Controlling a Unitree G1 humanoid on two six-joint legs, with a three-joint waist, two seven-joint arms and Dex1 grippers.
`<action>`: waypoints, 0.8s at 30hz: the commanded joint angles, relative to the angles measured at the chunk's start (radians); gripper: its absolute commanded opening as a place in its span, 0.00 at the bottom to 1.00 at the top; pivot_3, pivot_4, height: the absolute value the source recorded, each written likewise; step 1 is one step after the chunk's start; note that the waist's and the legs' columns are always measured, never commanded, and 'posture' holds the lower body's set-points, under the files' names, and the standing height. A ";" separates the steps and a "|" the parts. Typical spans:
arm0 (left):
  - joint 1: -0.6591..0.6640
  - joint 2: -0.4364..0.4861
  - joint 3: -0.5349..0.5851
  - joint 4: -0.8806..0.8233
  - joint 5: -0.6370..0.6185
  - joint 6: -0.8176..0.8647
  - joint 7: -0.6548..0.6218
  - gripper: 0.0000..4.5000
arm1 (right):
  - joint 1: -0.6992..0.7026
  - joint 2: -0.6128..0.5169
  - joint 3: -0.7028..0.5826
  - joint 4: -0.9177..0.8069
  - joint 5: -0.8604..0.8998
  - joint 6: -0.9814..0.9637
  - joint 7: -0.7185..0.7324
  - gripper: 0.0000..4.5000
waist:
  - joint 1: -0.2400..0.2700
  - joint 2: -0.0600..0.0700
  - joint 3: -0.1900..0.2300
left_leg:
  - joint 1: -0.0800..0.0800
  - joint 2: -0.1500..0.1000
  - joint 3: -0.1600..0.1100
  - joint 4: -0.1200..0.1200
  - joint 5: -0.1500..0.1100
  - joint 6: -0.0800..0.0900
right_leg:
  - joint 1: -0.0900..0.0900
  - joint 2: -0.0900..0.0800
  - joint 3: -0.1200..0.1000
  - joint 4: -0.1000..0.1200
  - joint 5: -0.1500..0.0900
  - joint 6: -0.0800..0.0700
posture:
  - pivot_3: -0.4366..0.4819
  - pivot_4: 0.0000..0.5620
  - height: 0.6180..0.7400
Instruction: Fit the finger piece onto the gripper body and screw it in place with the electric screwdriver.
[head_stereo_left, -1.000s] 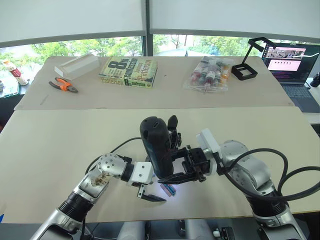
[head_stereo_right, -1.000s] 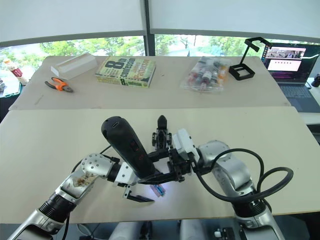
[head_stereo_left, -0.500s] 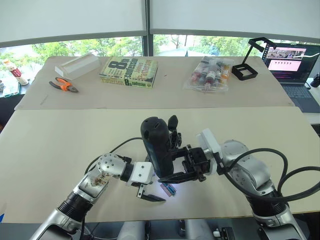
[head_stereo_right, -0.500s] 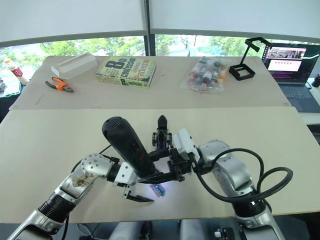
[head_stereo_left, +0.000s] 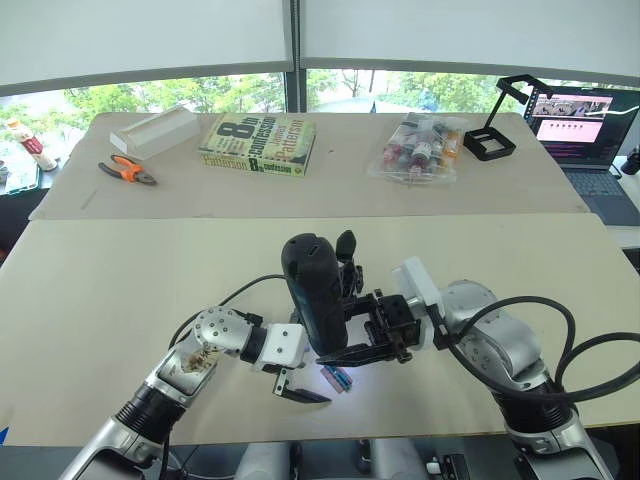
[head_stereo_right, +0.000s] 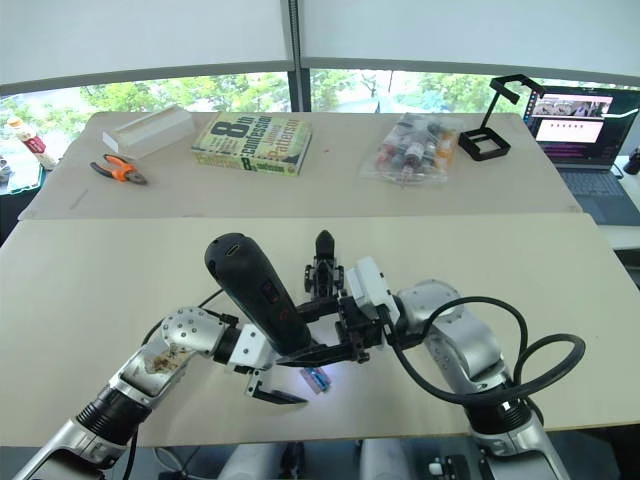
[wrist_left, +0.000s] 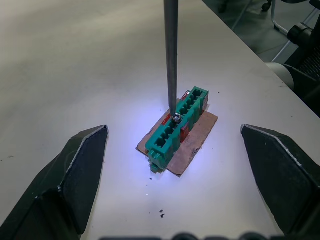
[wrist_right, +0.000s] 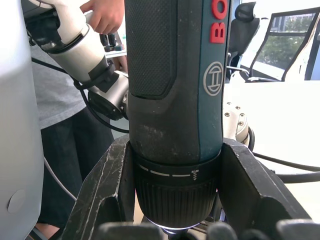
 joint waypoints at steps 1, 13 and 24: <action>-0.008 -0.007 -0.001 -0.008 -0.004 -0.003 0.005 1.00 | -0.018 0.003 -0.010 -0.024 0.012 -0.030 0.002 0.42 | 0.000 0.000 0.000 | 0.000 0.000 0.000 0.000 0.000 0.000 | 0.000 0.000 0.000 0.000 0.000 0.000 | 0.48 0.27 1.00; -0.020 -0.009 0.003 0.004 -0.003 -0.005 0.005 1.00 | -0.012 0.000 -0.009 -0.026 0.015 -0.027 0.007 0.42 | 0.000 0.000 0.000 | 0.000 0.000 0.000 0.000 0.000 0.000 | 0.000 0.000 0.000 0.000 0.000 0.000 | 0.48 0.27 1.00; -0.023 -0.012 0.003 0.006 -0.005 -0.003 0.004 1.00 | -0.008 -0.002 -0.004 -0.030 0.013 -0.029 0.008 0.42 | 0.000 0.000 0.000 | 0.000 0.000 0.000 0.000 0.000 0.000 | 0.000 0.000 0.000 0.000 0.000 0.000 | 0.48 0.27 1.00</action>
